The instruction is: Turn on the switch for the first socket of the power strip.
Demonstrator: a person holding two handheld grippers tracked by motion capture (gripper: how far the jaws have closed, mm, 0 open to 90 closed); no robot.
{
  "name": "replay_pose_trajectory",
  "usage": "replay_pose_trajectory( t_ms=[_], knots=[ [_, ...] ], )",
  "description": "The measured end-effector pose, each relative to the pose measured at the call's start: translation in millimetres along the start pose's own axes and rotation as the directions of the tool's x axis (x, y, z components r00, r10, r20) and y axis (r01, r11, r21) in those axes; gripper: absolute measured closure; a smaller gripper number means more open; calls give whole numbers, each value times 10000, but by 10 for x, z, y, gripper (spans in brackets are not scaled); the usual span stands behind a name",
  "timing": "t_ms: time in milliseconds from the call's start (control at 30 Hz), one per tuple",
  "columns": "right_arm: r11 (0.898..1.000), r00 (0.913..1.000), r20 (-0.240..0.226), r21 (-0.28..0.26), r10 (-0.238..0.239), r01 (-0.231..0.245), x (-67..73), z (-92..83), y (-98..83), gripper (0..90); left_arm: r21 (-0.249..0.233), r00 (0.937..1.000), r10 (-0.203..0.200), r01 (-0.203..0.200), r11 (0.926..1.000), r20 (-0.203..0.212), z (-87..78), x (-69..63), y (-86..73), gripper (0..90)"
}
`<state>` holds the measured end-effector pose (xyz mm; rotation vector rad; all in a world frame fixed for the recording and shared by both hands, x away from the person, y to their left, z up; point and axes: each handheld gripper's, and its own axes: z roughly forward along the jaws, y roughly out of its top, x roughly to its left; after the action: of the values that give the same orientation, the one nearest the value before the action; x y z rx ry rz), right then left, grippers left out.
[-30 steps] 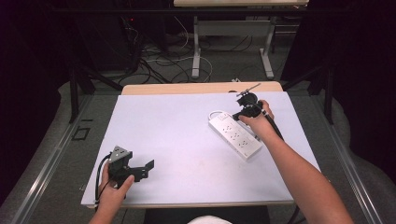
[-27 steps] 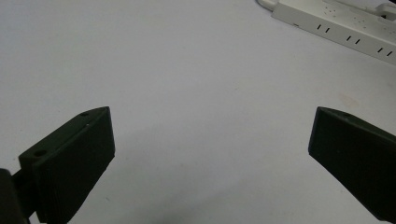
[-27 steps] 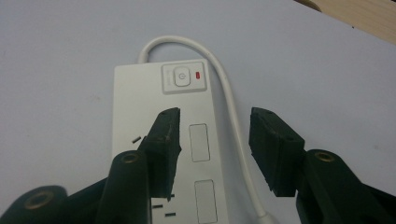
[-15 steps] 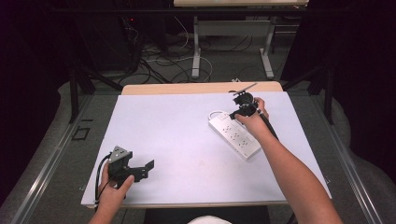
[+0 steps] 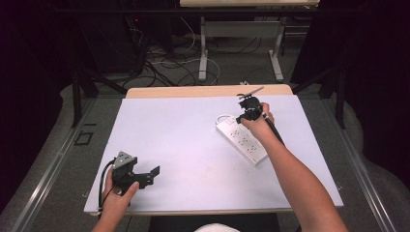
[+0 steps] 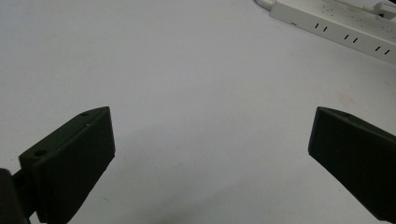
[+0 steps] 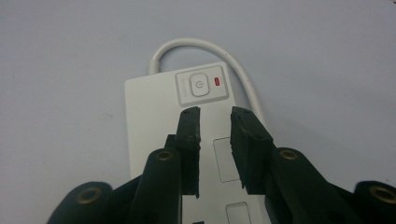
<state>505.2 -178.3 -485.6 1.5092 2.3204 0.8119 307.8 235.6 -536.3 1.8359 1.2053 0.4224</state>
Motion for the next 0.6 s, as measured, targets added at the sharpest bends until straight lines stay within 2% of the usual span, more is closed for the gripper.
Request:
replay_pose_trajectory(
  t_ms=[133, 200, 267, 300, 467, 567, 600],
  knots=[
    [10000, 9997, 220, -54, 46, -45, 7, 21, -2, 779, -87, 10000, -21, 21, 10000, -37, 6, -4, -4, 4],
    [9999, 9999, 119, -62, 86, -85, 8, 26, -3, 783, -63, 10000, -5, 5, 10000, -24, 6, -4, -4, 4],
    [9999, 9995, 305, 102, 73, -76, 5, 55, -11, 801, -92, 10000, 9, -9, 10000, -25, 9, -4, -4, 4],
    [9996, 9991, 329, 107, 269, -272, 16, 64, -11, 809, -89, 10000, 10, -10, 10000, -15, 8, -4, -4, 4],
    [9996, 9996, 250, 241, 149, -155, -2, 95, -26, 839, -8, 10000, 6, -6, 10000, 33, 1, -1, -2, 4],
    [9992, 9989, 341, 221, 314, -322, 6, 130, -31, 860, -25, 10000, 24, -24, 10000, 28, 3, 0, -2, 4],
    [9985, 9985, 402, 403, 366, -382, 9, 128, -29, 864, -9, 10000, 11, -11, 10000, 32, 2, -2, -3, 4]
  ],
)
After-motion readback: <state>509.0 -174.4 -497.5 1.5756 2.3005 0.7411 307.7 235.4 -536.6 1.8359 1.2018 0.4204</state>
